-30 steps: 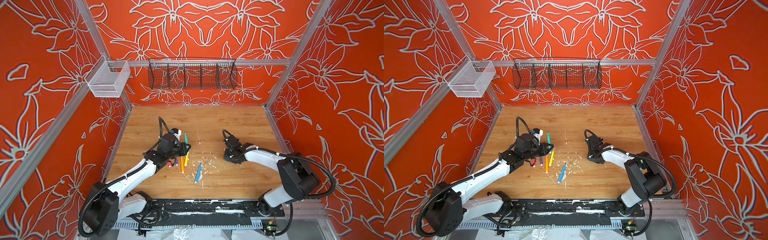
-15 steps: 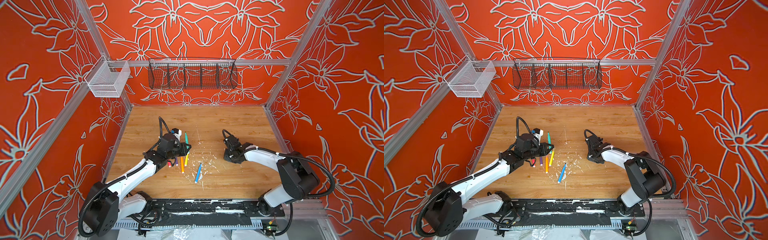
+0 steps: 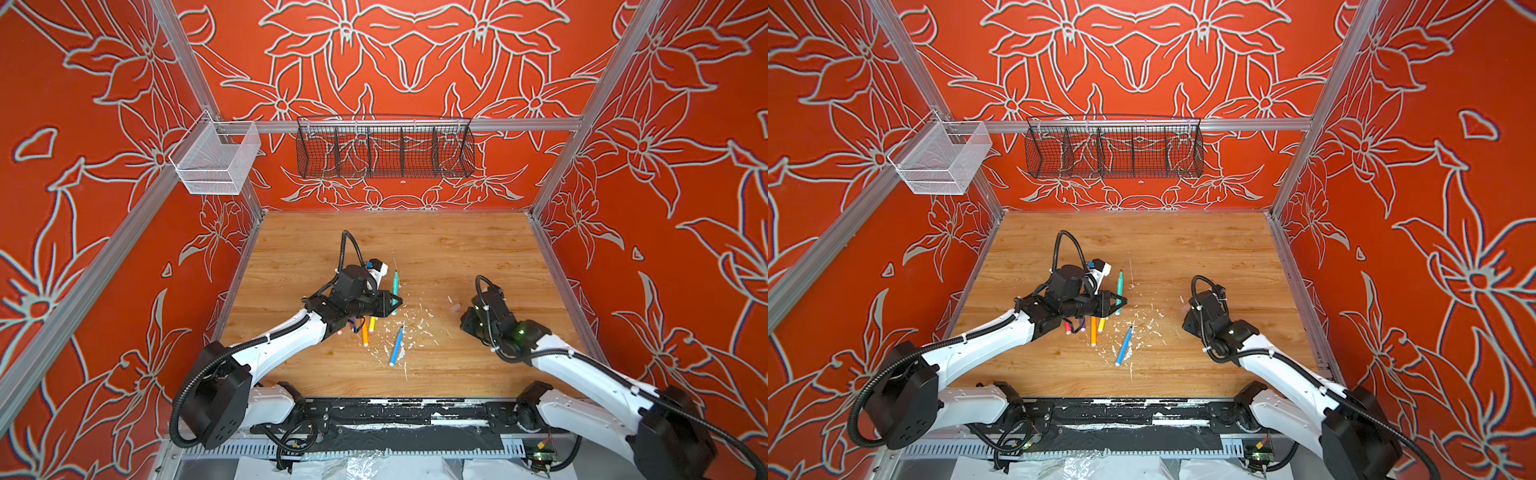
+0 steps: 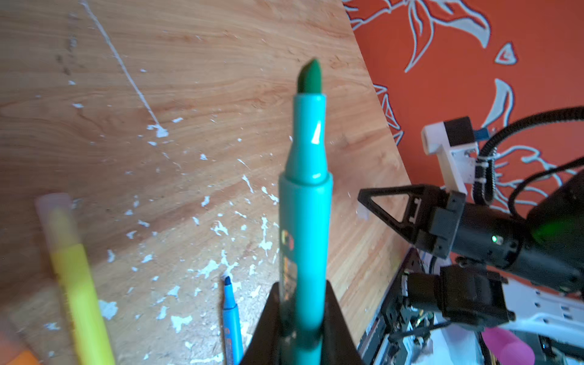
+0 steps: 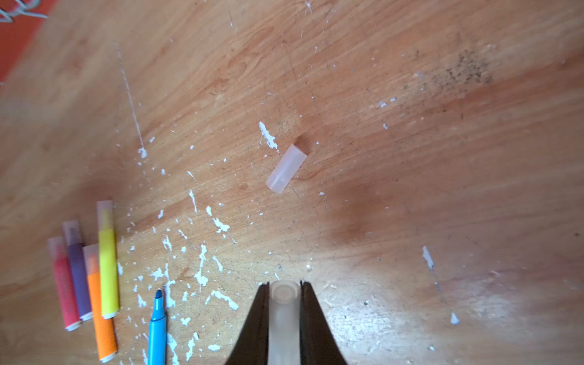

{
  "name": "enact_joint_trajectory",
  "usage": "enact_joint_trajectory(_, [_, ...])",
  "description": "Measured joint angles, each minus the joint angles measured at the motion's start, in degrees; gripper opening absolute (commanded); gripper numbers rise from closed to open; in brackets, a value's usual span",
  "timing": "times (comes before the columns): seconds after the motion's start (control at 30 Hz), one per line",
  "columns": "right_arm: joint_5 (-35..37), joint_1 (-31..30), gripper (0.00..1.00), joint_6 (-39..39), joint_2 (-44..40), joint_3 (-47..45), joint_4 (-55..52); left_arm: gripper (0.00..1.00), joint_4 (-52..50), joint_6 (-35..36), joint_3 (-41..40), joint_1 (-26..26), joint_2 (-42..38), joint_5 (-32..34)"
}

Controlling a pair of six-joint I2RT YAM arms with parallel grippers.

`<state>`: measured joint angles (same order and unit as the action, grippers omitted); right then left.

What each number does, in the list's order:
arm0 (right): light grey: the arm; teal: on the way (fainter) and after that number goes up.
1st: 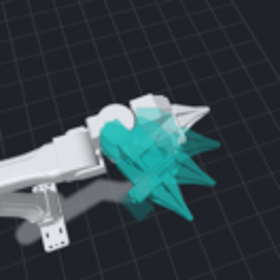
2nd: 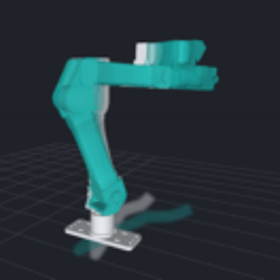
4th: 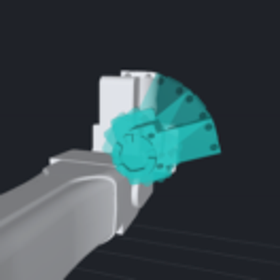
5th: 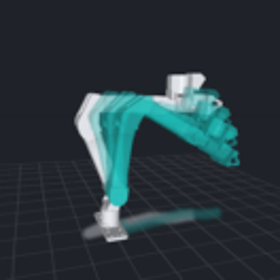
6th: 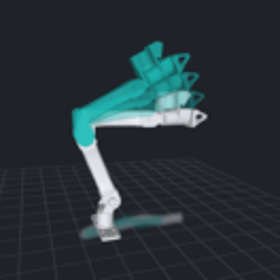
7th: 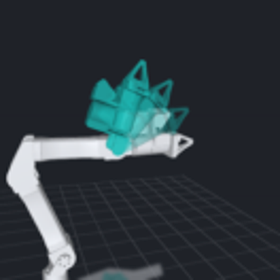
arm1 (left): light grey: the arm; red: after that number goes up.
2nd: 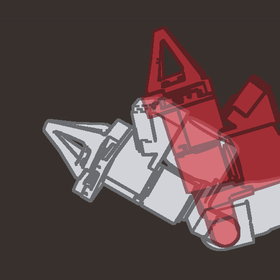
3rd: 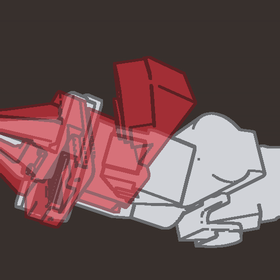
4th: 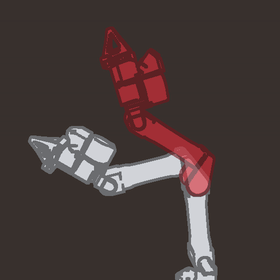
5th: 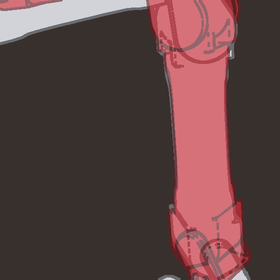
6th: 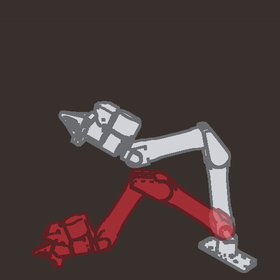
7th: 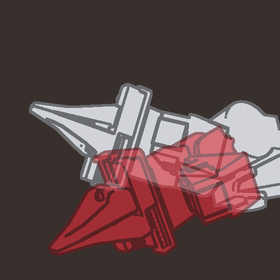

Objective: Insert pens into pen caps
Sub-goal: Pick up the pen cap from the center of the table, then put on the pen cap to the pen.

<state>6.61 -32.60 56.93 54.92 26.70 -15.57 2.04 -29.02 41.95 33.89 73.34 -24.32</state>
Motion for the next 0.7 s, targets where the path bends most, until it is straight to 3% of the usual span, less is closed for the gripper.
enact_joint_trajectory(0.13, [0.0, -0.02, 0.1, 0.09, -2.45, -1.75, 6.86, 0.0, 1.86, 1.92, -3.5, 1.55, -1.09, -2.86])
enact_joint_trajectory(0.43, [-0.04, -0.7, 0.1, -3.87, 0.48, 5.66, 18.25, 0.0, 8.55, 2.4, -4.92, 2.99, -0.85, -9.25])
enact_joint_trajectory(0.7, [-0.13, -2.05, 0.11, -8.81, 1.01, 6.99, 25.75, 0.0, 12.92, 1.77, -6.03, 2.99, -0.37, -12.13])
